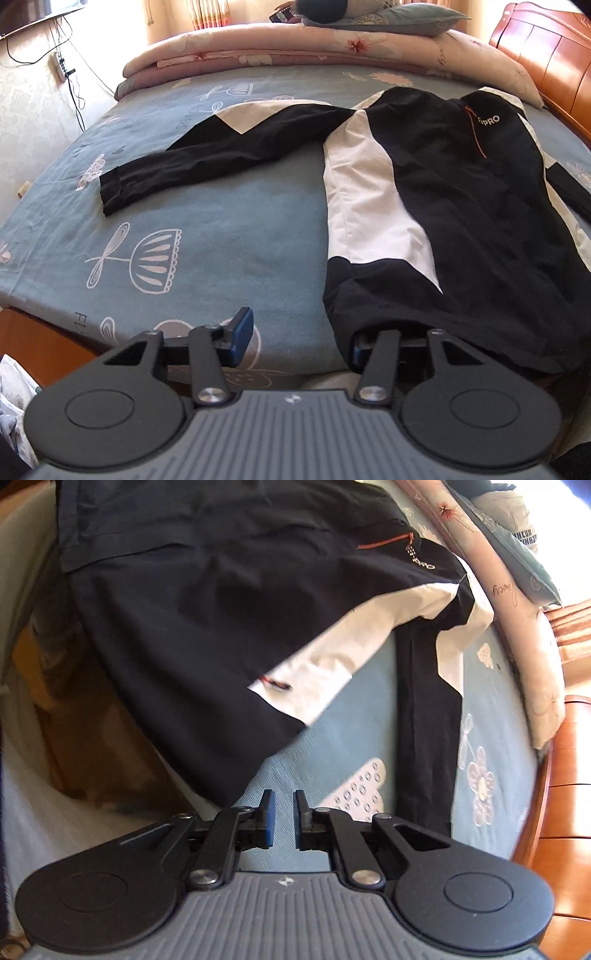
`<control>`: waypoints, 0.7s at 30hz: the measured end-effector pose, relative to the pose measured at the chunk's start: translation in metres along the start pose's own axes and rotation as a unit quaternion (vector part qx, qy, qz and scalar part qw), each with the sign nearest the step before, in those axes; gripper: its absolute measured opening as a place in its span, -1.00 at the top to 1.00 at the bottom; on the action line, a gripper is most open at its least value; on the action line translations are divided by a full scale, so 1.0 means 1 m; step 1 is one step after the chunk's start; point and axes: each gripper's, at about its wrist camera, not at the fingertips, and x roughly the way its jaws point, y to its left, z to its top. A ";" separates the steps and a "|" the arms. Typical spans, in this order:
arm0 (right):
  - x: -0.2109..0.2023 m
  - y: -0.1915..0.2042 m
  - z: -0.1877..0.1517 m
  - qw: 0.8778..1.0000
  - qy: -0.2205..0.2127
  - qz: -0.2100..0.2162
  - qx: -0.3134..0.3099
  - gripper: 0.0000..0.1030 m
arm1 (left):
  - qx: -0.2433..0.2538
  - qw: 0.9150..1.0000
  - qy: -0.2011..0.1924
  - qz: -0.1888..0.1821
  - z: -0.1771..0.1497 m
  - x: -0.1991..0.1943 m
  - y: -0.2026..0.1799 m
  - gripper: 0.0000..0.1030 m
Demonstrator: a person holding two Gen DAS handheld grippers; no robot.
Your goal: Fold clothes
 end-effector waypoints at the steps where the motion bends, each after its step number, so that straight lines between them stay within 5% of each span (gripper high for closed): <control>1: -0.001 -0.002 0.000 1.000 -0.002 0.001 0.001 0.75 | 0.008 1.000 0.001 0.001 -0.001 -0.003 -0.003 -0.01; 5: -0.005 -0.005 0.004 1.000 -0.020 -0.007 0.001 0.64 | 0.039 0.999 0.013 -0.005 -0.008 -0.011 -0.009 -0.10; 9: -0.008 -0.008 0.022 0.999 -0.052 -0.012 0.000 0.53 | 0.105 0.992 0.072 0.006 -0.028 -0.004 -0.017 -0.27; 12: -0.011 -0.006 0.032 0.997 -0.075 -0.007 -0.002 0.53 | 0.117 0.988 0.090 0.047 -0.043 0.000 -0.018 -0.27; 18: -0.012 -0.008 0.053 0.995 -0.101 0.004 -0.003 0.49 | 0.089 0.994 0.050 0.032 -0.024 -0.005 -0.016 -0.27; 21: -0.015 -0.020 0.063 0.991 -0.126 0.008 0.034 0.25 | 0.092 0.995 0.021 0.014 0.005 0.002 -0.029 -0.27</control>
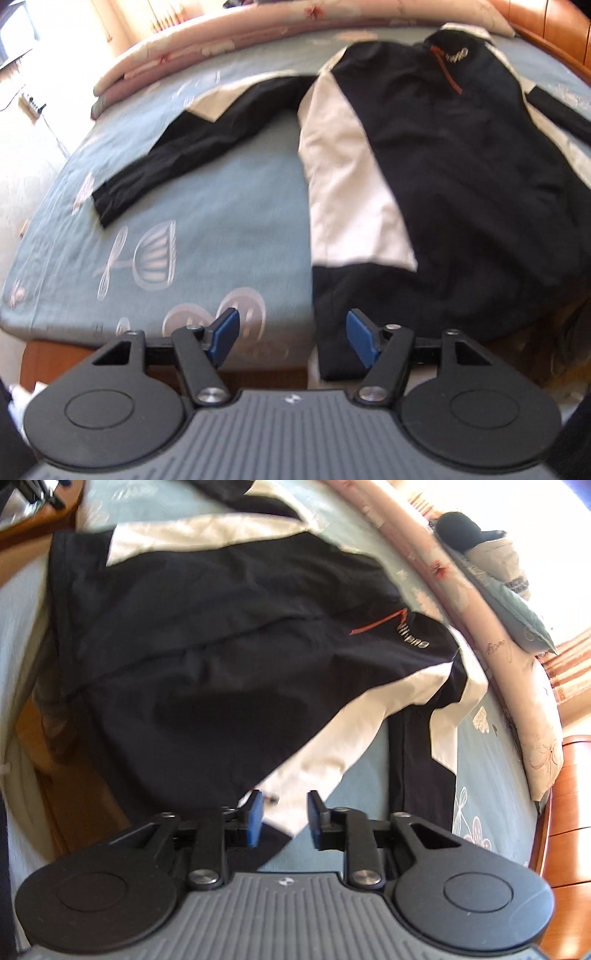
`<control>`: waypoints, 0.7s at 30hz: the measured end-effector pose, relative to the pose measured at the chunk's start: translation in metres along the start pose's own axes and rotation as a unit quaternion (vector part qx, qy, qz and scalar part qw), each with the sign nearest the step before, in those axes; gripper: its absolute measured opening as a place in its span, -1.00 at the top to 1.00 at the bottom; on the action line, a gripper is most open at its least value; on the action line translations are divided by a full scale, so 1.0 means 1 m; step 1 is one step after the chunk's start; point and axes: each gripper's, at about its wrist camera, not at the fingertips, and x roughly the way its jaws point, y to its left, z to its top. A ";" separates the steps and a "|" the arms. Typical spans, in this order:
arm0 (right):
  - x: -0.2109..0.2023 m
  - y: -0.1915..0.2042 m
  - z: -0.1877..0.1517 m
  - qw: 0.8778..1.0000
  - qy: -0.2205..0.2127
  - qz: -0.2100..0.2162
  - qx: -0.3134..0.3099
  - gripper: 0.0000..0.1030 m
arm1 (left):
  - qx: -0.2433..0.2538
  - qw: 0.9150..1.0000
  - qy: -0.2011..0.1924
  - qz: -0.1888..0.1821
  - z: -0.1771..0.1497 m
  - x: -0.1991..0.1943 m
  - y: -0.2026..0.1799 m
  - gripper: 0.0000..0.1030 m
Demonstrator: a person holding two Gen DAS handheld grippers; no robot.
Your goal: Fold clothes
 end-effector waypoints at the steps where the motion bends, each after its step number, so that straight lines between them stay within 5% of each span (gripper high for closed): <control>1: 0.002 -0.006 0.004 1.000 -0.007 0.000 0.021 0.19 | -0.001 1.000 -0.009 -0.012 0.013 0.004 -0.003 -0.27; 4: 0.012 -0.028 0.015 0.996 -0.021 0.001 0.090 -0.08 | -0.006 0.998 -0.028 -0.050 0.053 0.017 -0.013 -0.27; 8: 0.036 -0.062 0.022 0.984 -0.029 0.014 0.173 -0.08 | -0.001 0.995 -0.050 -0.084 0.107 0.040 -0.031 -0.27; 13: 0.092 -0.118 0.013 0.952 -0.037 0.035 0.302 -0.08 | -0.045 0.987 -0.059 -0.146 0.176 0.090 -0.058 -0.28; 18: 0.159 -0.168 -0.012 0.885 -0.061 0.093 0.452 -0.08 | -0.092 0.979 -0.060 -0.174 0.220 0.156 -0.101 -0.28; 21: 0.197 -0.190 -0.036 0.815 -0.084 0.155 0.553 -0.08 | -0.127 0.977 -0.036 -0.168 0.226 0.200 -0.113 -0.27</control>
